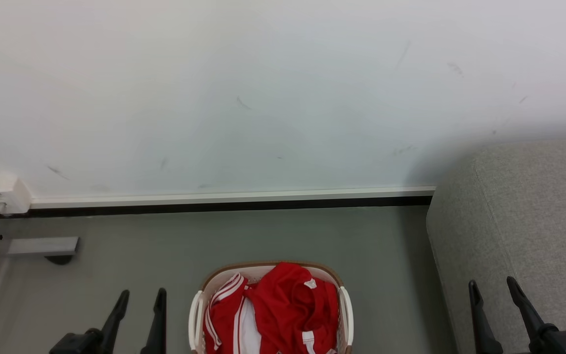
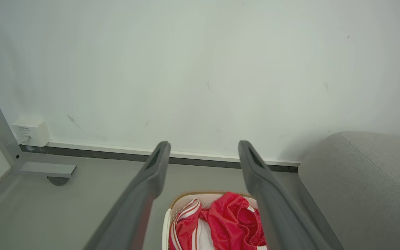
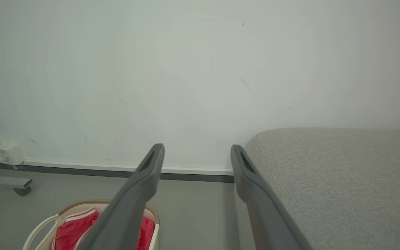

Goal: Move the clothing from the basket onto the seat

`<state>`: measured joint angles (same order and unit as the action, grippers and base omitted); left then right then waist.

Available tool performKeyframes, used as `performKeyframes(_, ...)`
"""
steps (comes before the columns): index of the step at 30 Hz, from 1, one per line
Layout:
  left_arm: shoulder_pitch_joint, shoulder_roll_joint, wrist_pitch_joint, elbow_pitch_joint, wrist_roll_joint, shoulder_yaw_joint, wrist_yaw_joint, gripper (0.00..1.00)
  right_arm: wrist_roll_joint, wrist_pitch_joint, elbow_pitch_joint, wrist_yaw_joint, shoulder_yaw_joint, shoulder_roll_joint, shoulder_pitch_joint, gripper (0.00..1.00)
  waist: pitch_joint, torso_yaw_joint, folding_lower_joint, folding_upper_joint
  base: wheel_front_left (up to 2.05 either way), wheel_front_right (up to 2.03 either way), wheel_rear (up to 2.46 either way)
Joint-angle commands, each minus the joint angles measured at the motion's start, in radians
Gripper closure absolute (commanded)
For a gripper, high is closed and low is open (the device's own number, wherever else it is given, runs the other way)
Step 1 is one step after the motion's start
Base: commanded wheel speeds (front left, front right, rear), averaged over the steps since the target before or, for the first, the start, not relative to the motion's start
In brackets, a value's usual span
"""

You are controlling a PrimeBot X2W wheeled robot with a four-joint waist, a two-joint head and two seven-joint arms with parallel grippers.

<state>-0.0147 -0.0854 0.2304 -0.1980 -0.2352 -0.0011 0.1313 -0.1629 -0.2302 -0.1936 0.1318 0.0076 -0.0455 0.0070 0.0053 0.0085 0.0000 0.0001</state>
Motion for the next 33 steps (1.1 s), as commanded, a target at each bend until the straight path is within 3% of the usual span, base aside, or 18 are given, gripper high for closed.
performKeyframes(1, -0.010, -0.010, 0.013, -0.002, 0.037, 0.005, -0.001, 0.00, 0.029, -0.011, -0.003, -0.002, -0.004, -0.008, 0.012, 0.00, 0.000, 0.000, 0.0000, -0.0001, 0.00, 0.00, 0.00)
performKeyframes(24, -0.010, -0.004, 0.035, -0.024, 0.051, 0.008, -0.001, 0.00, 0.038, -0.036, -0.022, -0.002, -0.023, -0.007, 0.008, 0.00, 0.005, -0.006, 0.0000, -0.0001, 0.00, 0.00, 0.00)
performKeyframes(33, 0.020, -0.014, 0.034, -0.020, 0.034, -0.005, -0.001, 0.00, 0.037, -0.036, -0.003, -0.002, -0.012, -0.007, -0.017, 0.00, 0.066, -0.031, 0.0000, -0.0001, 0.00, 0.00, 0.00)
